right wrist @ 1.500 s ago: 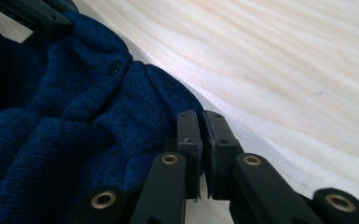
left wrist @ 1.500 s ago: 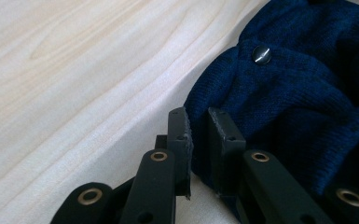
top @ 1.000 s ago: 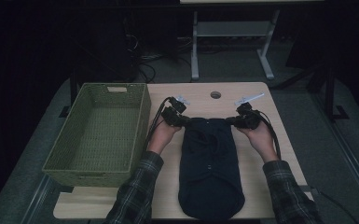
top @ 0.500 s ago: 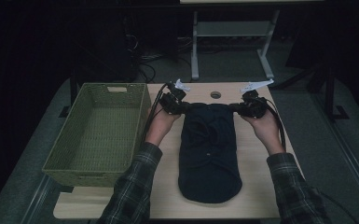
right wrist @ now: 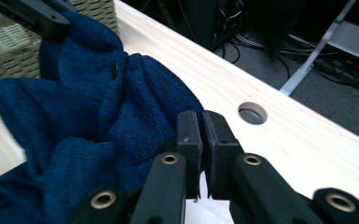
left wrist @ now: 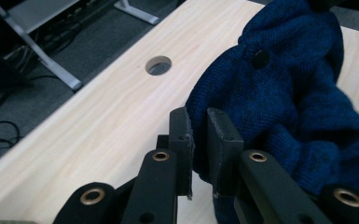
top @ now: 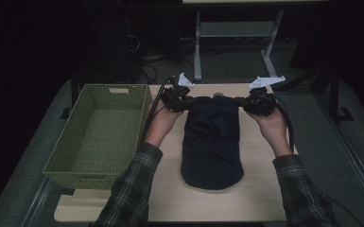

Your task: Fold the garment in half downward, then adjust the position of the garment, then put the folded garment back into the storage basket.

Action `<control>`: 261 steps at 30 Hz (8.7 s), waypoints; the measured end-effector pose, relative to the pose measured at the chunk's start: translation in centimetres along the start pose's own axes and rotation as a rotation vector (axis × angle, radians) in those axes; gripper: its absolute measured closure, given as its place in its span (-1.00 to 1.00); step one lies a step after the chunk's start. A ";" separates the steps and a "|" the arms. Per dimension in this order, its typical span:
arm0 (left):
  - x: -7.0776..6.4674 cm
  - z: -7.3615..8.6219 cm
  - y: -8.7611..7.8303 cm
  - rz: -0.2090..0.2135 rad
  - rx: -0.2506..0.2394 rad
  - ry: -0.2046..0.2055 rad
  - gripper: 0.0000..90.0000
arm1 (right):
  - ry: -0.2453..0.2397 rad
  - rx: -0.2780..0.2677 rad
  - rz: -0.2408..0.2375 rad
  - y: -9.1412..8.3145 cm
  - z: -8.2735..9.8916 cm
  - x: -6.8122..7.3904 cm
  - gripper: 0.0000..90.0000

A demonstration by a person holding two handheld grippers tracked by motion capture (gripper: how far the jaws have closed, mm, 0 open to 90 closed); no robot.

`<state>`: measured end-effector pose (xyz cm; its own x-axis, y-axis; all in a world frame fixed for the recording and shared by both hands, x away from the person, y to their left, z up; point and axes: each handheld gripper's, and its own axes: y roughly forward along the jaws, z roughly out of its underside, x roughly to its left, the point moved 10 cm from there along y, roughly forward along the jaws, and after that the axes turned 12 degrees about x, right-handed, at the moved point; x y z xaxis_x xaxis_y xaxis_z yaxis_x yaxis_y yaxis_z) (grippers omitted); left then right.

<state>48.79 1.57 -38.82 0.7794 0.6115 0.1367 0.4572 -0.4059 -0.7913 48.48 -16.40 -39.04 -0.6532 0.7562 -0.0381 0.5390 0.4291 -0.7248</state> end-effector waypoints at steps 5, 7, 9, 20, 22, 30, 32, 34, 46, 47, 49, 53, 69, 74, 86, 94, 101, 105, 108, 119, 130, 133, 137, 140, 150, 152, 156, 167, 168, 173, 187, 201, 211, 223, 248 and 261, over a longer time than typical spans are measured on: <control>-1.3 1.5 0.4 0.014 -0.001 0.010 0.80 | -0.021 -0.019 0.004 -0.2 1.5 1.5 0.90; -1.9 2.1 0.3 0.019 -0.001 0.018 0.80 | -0.027 -0.026 0.004 -0.2 2.2 2.0 0.90; -2.3 2.5 0.2 0.023 -0.011 0.019 0.80 | -0.031 -0.027 0.002 -0.2 2.8 2.5 0.90; -4.7 4.5 -0.5 0.079 -0.019 0.034 0.79 | -0.032 -0.025 -0.049 -0.6 5.7 4.6 0.89; -5.0 4.8 -0.5 0.095 -0.011 0.039 0.79 | -0.034 -0.026 -0.052 -0.7 6.1 4.7 0.89; -6.1 6.0 -0.5 0.160 -0.001 0.025 0.79 | -0.045 -0.012 -0.079 -1.1 7.4 5.5 0.88; -6.4 6.2 -0.5 0.173 -0.004 0.023 0.79 | -0.046 -0.007 -0.091 -1.3 7.7 5.8 0.88; -6.6 6.5 -0.6 0.181 -0.001 0.025 0.79 | -0.040 -0.008 -0.101 -1.4 8.0 6.1 0.88; -8.6 8.0 -1.5 0.213 0.029 0.064 0.78 | -0.069 0.017 -0.139 -2.2 9.9 7.9 0.86; -8.8 8.2 -1.5 0.218 0.032 0.066 0.78 | -0.076 0.020 -0.139 -2.3 10.1 8.0 0.86; -9.2 8.6 -1.6 0.229 0.040 0.075 0.78 | -0.080 0.026 -0.141 -2.4 10.4 8.4 0.86; -9.8 9.3 -1.9 0.248 0.047 0.078 0.78 | -0.086 0.042 -0.155 -2.4 11.2 9.1 0.85; -13.0 12.5 -1.5 0.327 0.120 0.103 0.78 | -0.085 0.090 -0.219 -2.5 15.0 11.9 0.83; -14.3 13.9 -1.0 0.357 0.151 0.102 0.79 | -0.088 0.119 -0.236 -2.4 16.3 12.7 0.81; -16.0 16.4 0.2 0.378 0.225 0.121 0.81 | -0.104 0.189 -0.266 -1.5 19.2 15.1 0.80; -15.8 17.4 0.7 0.360 0.256 0.126 0.84 | -0.110 0.212 -0.300 -1.0 20.1 16.5 0.81; -15.5 17.4 0.2 0.351 0.256 0.129 0.76 | -0.125 0.206 -0.310 -1.2 20.0 17.3 0.72; -15.4 16.8 -0.7 0.369 0.217 0.111 0.66 | -0.111 0.160 -0.305 -2.2 19.3 16.7 0.59; -15.0 16.2 -1.8 0.377 0.188 0.105 0.62 | -0.109 0.127 -0.291 -3.0 18.8 16.3 0.54; -13.0 14.0 -3.0 0.334 0.110 0.052 0.71 | -0.078 0.048 -0.254 -4.0 16.9 13.8 0.53; -10.4 11.2 1.0 0.271 0.120 0.013 0.94 | -0.090 0.092 -0.266 -1.8 16.4 13.1 0.90; -9.8 10.8 2.3 0.251 0.135 0.018 0.95 | -0.098 0.110 -0.285 -1.0 16.7 13.6 0.93; -9.4 10.3 3.8 0.245 0.149 0.007 0.96 | -0.107 0.139 -0.309 -0.3 17.3 14.2 0.95; -9.2 9.9 5.0 0.243 0.154 0.001 0.96 | -0.113 0.145 -0.343 0.0 17.4 15.1 0.96; -9.5 9.9 7.4 0.252 0.188 0.016 0.97 | -0.186 0.161 -0.381 1.1 17.6 18.4 0.98; -9.5 9.8 7.2 0.244 0.185 0.022 0.96 | -0.197 0.158 -0.377 1.2 17.5 18.6 0.98; -9.4 9.8 6.3 0.243 0.172 0.007 0.86 | -0.185 0.148 -0.372 0.7 17.5 18.3 0.85; -8.9 11.0 4.0 0.236 0.187 -0.039 0.23 | -0.143 0.090 -0.271 -1.2 17.5 16.4 0.45; -8.8 11.2 3.9 0.236 0.192 -0.043 0.17 | -0.136 0.083 -0.267 -1.4 17.5 16.3 0.40; -8.6 12.1 3.8 0.246 0.187 -0.068 -0.18 | -0.094 0.066 -0.204 -2.1 17.7 14.9 0.08; -8.4 13.5 5.4 0.284 0.210 -0.086 -0.49 | 0.050 0.070 -0.071 -3.2 20.2 10.1 -0.49; -8.5 14.3 6.7 0.304 0.220 -0.105 -0.56 | 0.161 0.140 0.001 -1.2 22.4 6.2 -0.87; -9.3 14.2 6.3 0.368 0.215 -0.071 -0.10 | 0.150 0.185 0.054 0.2 23.0 5.6 -0.94; -9.7 14.2 6.1 0.414 0.255 -0.095 0.35 | 0.163 0.185 0.044 0.4 23.1 5.5 -0.95; -10.3 12.1 3.1 0.449 0.259 -0.084 0.62 | 0.161 0.186 0.044 0.4 23.1 5.4 -0.95; -10.9 9.9 0.1 0.451 0.212 -0.053 0.62 | 0.166 0.188 0.043 0.4 23.1 5.5 -0.95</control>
<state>36.10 1.57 -46.30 0.8542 0.4426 -0.2729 -0.0218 -0.4938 -0.8693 32.84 -23.48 -55.43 -0.5273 0.8491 0.0304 0.4457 0.3069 -0.8410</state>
